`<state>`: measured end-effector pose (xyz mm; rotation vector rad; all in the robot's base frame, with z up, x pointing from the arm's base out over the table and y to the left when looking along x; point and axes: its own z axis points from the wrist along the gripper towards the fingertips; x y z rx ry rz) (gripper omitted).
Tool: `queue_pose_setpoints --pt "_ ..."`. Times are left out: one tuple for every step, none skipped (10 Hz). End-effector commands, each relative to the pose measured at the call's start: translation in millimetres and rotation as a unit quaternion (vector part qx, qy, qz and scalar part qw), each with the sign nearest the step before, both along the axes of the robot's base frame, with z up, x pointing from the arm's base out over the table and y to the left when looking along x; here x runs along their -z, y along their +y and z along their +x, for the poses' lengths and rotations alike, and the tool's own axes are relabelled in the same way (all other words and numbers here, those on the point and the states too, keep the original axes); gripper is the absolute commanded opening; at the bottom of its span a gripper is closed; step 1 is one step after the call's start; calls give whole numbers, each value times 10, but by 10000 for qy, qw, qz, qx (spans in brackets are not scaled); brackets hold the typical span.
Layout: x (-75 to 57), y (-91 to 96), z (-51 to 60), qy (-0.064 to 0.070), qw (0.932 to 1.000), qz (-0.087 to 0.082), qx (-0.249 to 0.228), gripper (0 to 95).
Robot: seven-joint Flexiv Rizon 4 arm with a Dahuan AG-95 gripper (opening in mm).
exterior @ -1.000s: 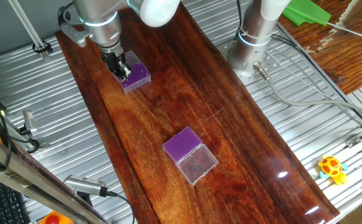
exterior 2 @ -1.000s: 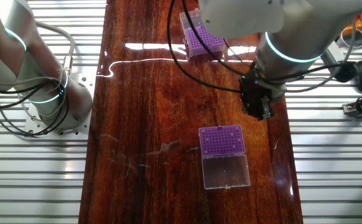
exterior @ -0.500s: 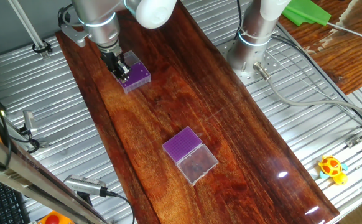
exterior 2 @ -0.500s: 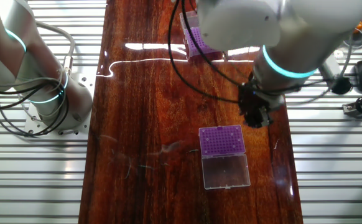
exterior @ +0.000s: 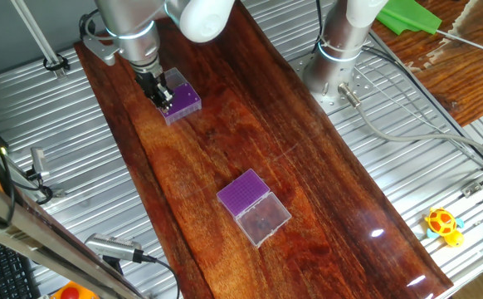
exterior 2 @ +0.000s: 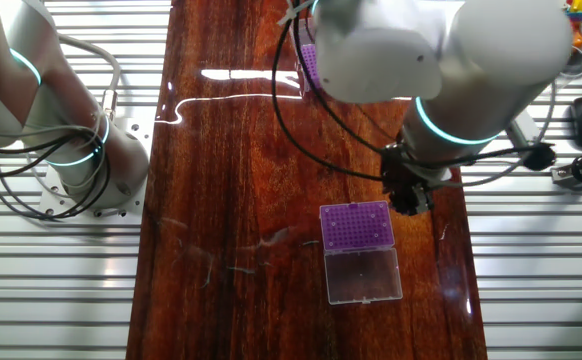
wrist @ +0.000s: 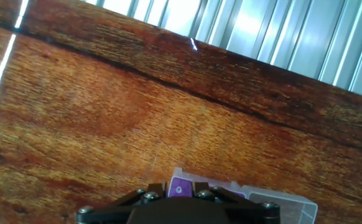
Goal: Transfer all small pipette tips from one holder to another
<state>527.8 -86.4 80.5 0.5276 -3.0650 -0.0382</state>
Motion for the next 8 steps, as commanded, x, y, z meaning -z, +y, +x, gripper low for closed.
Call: queue_pose_setpoints --pt "28 -18 -11 -12 10000 3 15 190" --pt "62 -38 -28 -17 10000 13 30 190" --pt "91 -43 -39 -23 10000 13 52 190" --pt "137 -45 -61 -26 10000 12 93 190" --pt "154 -45 -72 -30 9999 12 101 190" --pt "186 -45 -97 -45 9999 11 119 190" --pt "202 -45 -117 -57 9999 13 127 190" --pt "208 -44 -127 -60 9999 17 132 190"
